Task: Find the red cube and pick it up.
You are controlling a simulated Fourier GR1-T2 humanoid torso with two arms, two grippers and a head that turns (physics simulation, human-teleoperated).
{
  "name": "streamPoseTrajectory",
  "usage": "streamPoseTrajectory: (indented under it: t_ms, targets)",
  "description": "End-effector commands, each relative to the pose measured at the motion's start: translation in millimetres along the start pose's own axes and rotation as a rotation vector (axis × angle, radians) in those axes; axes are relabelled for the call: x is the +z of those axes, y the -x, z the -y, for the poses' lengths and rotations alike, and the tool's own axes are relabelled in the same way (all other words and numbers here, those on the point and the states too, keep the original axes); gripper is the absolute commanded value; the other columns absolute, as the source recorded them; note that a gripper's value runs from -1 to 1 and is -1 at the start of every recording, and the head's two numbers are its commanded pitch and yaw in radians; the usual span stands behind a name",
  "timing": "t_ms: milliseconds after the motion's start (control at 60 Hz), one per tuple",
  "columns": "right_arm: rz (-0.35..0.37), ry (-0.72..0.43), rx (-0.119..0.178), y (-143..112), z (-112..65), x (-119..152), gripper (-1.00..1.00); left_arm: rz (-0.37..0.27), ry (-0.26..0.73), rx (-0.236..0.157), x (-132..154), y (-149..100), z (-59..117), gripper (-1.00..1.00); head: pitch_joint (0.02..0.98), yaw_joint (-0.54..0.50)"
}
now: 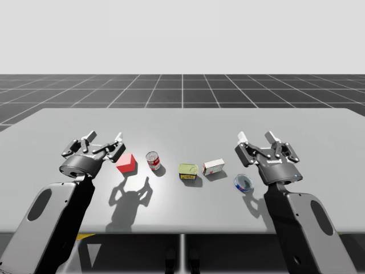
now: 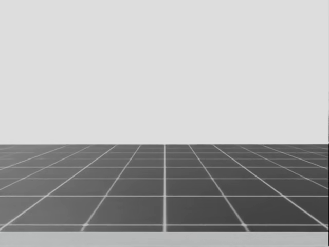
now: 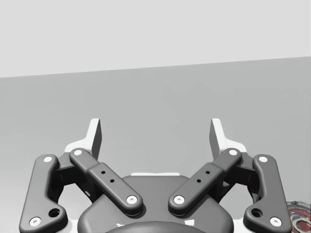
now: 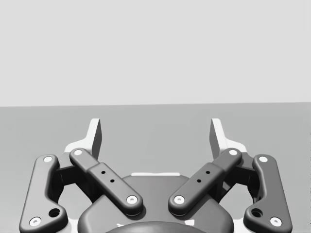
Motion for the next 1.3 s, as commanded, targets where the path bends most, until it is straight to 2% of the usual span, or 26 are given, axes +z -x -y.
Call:
streamPoseTrajectory:
  t_ms: [17,50,67,83,350,367,750,950,1300]
  targets:
    - [-0.022,0.018,-0.015,2.3,-0.8,0.8,-1.00,0.000,-0.001,-0.001,0.2,-0.3,-0.2,-1.00,0.064,0.00]
    - [-0.024,0.003,-0.019,2.6,-0.6,0.7,-1.00,0.000,-0.001,0.000,0.2,-0.3,-0.3,-1.00,0.066,0.00]
    - [-0.022,-0.006,-0.036,2.1,-0.6,-0.1,-1.00,0.000,-0.001,0.000,0.3,-0.4,-0.4,-1.00,0.072,0.00]
    - [-0.019,-0.005,-0.039,2.0,-0.6,-0.6,-1.00,0.000,-0.001,0.001,0.3,-0.4,-0.4,-1.00,0.075,0.00]
    - [-0.037,0.020,-0.045,3.2,3.6,-4.0,-1.00,0.000,-0.001,-0.001,0.3,0.2,-0.3,-1.00,0.202,-0.02]
    - [-0.050,0.007,-0.052,3.9,4.2,-4.7,-1.00,-0.001,-0.001,-0.002,0.2,0.3,-0.4,-1.00,0.229,-0.02]
    - [-0.066,0.017,-0.062,5.2,7.0,-6.8,-1.00,-0.002,0.001,-0.003,-1.0,0.5,-0.7,-1.00,0.550,0.01]
    - [-0.074,0.011,-0.062,5.3,7.1,-6.6,-1.00,-0.004,0.001,-0.007,-1.2,0.7,-0.4,-1.00,0.658,0.09]
    - [-0.103,-0.012,-0.051,10.5,1.4,-7.0,-1.00,-0.012,0.003,-0.009,-1.6,1.4,0.0,-1.00,0.792,0.35]
